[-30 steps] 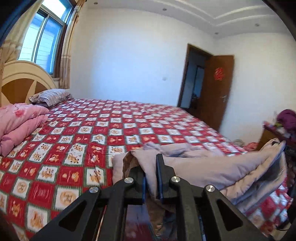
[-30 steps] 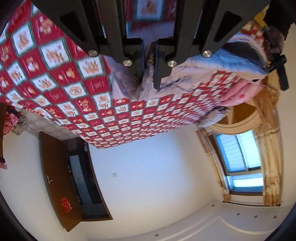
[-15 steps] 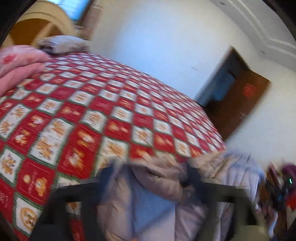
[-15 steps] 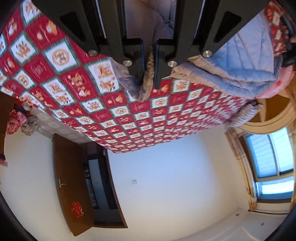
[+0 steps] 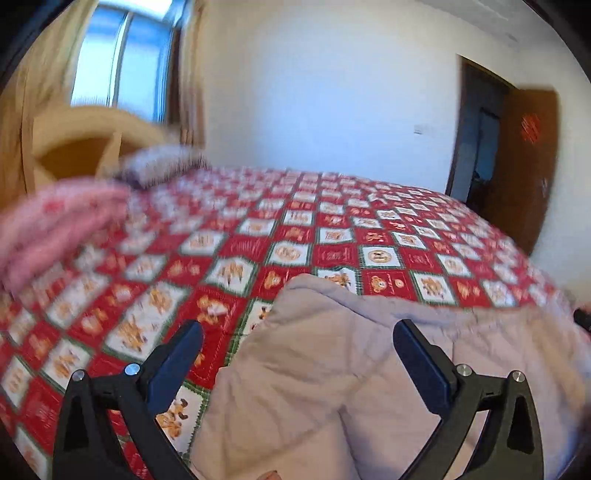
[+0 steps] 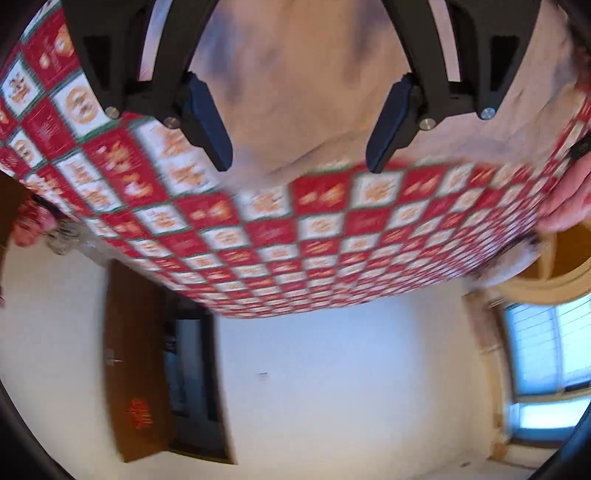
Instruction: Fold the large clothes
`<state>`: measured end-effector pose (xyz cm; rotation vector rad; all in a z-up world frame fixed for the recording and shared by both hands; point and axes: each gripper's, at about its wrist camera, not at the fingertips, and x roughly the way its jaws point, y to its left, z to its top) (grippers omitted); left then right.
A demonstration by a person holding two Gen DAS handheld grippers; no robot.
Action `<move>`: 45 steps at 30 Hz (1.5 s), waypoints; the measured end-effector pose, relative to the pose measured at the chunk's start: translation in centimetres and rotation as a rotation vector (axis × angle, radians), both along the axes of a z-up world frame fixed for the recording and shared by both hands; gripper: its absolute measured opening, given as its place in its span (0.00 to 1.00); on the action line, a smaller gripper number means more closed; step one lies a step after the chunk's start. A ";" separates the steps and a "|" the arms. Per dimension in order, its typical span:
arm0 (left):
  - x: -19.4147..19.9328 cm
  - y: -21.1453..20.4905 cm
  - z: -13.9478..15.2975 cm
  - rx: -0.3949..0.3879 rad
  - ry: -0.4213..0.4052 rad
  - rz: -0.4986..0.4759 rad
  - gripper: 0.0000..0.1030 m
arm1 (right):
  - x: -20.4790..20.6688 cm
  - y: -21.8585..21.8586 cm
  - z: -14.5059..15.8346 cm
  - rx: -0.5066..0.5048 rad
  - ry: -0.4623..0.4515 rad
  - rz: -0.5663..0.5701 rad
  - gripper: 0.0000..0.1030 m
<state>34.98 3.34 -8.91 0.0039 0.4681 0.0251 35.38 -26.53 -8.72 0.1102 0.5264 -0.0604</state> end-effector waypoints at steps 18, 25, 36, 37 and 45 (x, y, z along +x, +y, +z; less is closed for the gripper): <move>11.2 -0.3 -8.0 -0.071 0.254 0.104 0.99 | 5.7 1.7 -7.5 -0.108 0.203 0.021 0.85; 12.7 -0.4 -9.6 -0.113 0.332 0.084 0.99 | 7.2 1.1 -8.7 -0.073 0.244 0.007 0.88; 12.7 -0.3 -10.0 -0.128 0.337 0.091 0.99 | 8.1 1.3 -9.6 -0.091 0.297 0.006 0.91; 12.7 -0.3 -10.0 -0.127 0.337 0.091 0.99 | 8.2 1.3 -9.7 -0.092 0.300 0.006 0.91; 13.1 -0.7 -9.9 -0.096 0.368 0.098 0.99 | 8.5 1.6 -10.0 -0.120 0.324 -0.002 0.91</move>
